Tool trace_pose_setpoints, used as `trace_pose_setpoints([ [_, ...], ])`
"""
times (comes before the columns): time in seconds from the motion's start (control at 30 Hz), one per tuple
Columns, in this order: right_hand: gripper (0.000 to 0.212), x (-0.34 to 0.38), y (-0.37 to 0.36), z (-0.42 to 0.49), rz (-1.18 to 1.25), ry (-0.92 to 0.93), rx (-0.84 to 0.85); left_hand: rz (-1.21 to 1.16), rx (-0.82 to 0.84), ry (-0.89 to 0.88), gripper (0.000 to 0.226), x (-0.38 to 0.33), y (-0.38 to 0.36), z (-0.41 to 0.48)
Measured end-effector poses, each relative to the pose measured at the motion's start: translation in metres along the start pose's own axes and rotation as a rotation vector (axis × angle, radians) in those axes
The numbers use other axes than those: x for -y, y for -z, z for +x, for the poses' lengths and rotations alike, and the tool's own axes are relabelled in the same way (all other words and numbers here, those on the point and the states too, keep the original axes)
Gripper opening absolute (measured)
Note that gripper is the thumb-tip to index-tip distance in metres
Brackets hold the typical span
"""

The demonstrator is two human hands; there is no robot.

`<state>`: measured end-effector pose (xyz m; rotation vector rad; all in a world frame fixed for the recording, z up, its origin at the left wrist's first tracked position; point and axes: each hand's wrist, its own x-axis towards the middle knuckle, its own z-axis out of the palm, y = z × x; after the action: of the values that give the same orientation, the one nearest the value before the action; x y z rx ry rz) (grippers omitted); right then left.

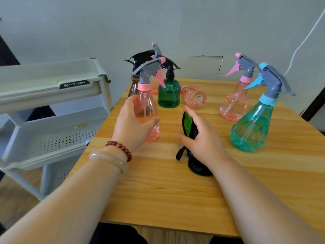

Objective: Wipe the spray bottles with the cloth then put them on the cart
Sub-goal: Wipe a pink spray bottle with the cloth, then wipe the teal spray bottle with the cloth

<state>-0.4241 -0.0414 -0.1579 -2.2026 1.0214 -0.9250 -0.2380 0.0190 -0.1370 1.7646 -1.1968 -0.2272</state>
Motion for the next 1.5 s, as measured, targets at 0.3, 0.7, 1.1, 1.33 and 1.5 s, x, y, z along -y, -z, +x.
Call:
trace_pose_setpoints([
  [0.3, 0.073, -0.001, 0.001, 0.0, -0.029, -0.011, -0.034, 0.037, -0.027, 0.074, 0.088, 0.01, 0.001, 0.009],
  [0.7, 0.071, -0.001, -0.002, 0.001, -0.001, -0.063, -0.062, 0.061, 0.034, 0.028, 0.075, 0.01, 0.005, 0.029],
  [1.1, 0.069, 0.0, 0.0, 0.001, -0.01, -0.094, -0.093, 0.058, 0.01, 0.02, 0.076, 0.012, 0.002, 0.028],
  [1.33, 0.081, -0.004, 0.0, 0.002, -0.117, -0.141, -0.03, 0.063, -0.115, -0.111, 0.072, 0.007, -0.009, 0.003],
  [1.5, 0.083, -0.008, -0.003, 0.003, -0.214, -0.162, 0.028, 0.099, -0.1, -0.218, 0.038, 0.001, -0.011, -0.01],
])
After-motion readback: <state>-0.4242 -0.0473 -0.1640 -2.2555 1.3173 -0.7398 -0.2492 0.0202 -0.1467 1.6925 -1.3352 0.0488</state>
